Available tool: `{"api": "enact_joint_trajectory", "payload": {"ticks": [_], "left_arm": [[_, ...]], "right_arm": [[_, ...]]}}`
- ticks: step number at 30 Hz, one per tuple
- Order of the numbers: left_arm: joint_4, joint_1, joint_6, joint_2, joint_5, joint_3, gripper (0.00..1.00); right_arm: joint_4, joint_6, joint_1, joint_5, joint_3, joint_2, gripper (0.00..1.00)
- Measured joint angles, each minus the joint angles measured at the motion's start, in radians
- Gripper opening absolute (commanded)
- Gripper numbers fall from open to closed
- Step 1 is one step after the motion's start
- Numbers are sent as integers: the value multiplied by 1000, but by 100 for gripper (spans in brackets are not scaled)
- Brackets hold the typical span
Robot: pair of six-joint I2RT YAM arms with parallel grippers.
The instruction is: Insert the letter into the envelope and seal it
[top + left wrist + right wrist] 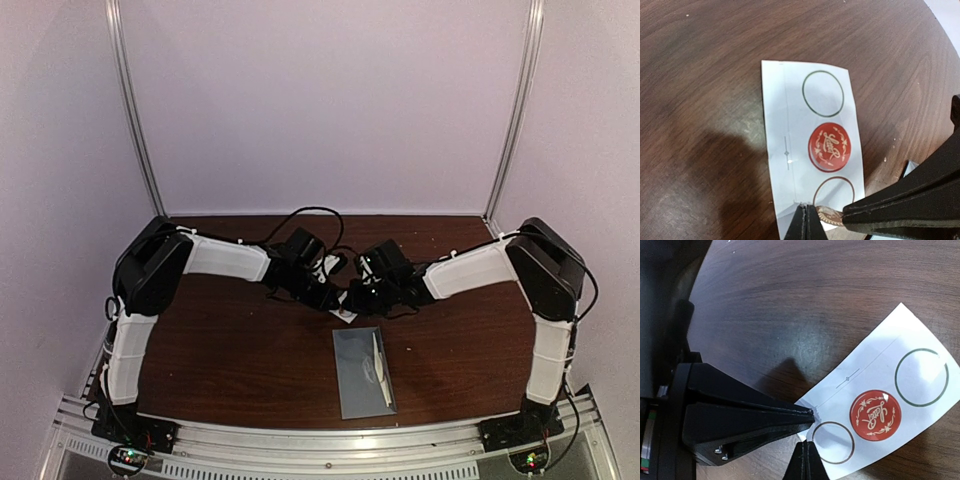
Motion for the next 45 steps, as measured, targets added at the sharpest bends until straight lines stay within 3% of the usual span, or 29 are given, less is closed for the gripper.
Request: {"api": "enact_joint_trajectory", "payload": {"ticks": [13, 17, 21, 28, 40, 45], "left_arm": [[24, -1, 0, -13, -48, -22, 0], [32, 0, -2, -45, -86, -59, 1], [71, 0, -7, -132, -127, -146, 11], [147, -10, -84, -300, -125, -171, 12], [245, -242, -231, -212, -35, -50, 11], [253, -286, -245, -148, -8, -24, 11]], "right_arm": [[4, 6, -1, 8, -43, -67, 0], [-10, 5, -4, 26, -90, -182, 0], [-15, 3, -22, 55, -164, -340, 0], [-79, -7, -98, 103, -355, -618, 0], [-193, -29, -153, 108, -550, -892, 0], [-208, -25, -154, 108, -572, -937, 0]]}}
